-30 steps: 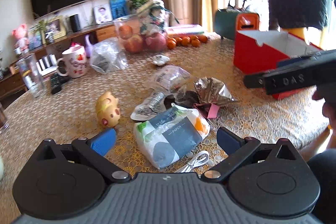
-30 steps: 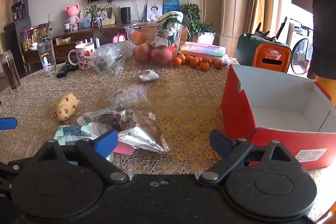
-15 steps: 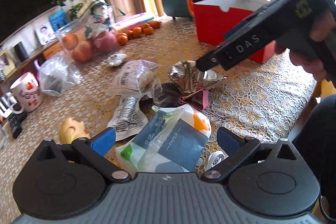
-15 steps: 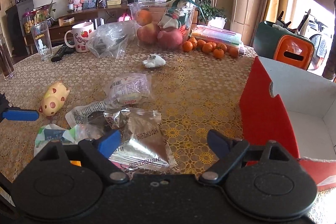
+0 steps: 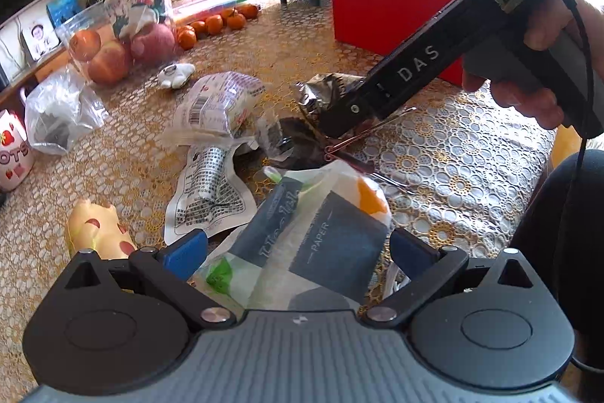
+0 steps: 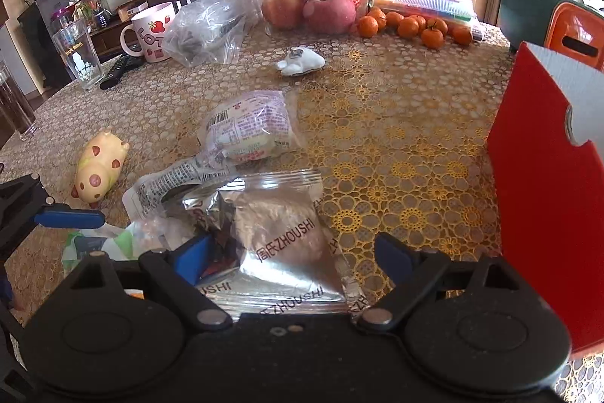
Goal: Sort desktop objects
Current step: 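Close left gripper on white-blue tissue pack while right gripper grasps silver foil bag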
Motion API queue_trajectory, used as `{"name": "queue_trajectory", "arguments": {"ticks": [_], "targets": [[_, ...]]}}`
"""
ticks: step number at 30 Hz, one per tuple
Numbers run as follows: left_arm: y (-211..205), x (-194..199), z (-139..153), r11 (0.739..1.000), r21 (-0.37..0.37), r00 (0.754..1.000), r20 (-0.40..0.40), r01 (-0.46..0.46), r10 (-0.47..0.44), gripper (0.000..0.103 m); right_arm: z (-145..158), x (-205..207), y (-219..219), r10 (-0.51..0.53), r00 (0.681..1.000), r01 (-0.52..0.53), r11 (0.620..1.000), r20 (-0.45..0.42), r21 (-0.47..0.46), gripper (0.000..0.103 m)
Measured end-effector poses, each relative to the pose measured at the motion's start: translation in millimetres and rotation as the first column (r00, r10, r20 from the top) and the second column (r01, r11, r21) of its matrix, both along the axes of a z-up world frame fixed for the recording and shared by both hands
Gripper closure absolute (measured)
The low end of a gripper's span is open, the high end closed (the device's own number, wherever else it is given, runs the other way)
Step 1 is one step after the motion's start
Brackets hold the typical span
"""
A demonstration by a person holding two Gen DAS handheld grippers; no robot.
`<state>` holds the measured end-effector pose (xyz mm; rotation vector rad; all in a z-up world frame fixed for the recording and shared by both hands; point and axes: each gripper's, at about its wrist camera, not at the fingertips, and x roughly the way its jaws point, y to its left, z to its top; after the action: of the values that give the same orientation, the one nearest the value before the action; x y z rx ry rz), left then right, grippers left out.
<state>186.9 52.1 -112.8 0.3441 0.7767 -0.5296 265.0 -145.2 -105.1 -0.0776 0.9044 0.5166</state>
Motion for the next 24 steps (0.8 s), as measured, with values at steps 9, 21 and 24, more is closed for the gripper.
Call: {"name": "queue_trajectory", "arguments": {"ticks": [9, 21, 24], "targets": [[7.1, 16.5, -11.8, 0.998, -0.040, 0.995, -0.091, -0.041, 0.037, 0.000, -8.1, 4.7, 0.0, -0.004, 1.000, 0.005, 1.000, -0.031, 0.031, 0.013], [6.1, 17.7, -6.2, 0.994, -0.050, 0.991, -0.099, -0.097, 0.091, 0.024, -4.0, 4.7, -3.1, -0.001, 1.000, 0.002, 0.998, -0.015, 0.066, 0.038], [2.7, 17.2, -3.0, 0.994, -0.038, 0.990, -0.094, -0.107, 0.103, 0.036, -2.0, 2.4, -1.9, -0.005, 1.000, 0.005, 0.999, 0.001, 0.050, 0.041]]}}
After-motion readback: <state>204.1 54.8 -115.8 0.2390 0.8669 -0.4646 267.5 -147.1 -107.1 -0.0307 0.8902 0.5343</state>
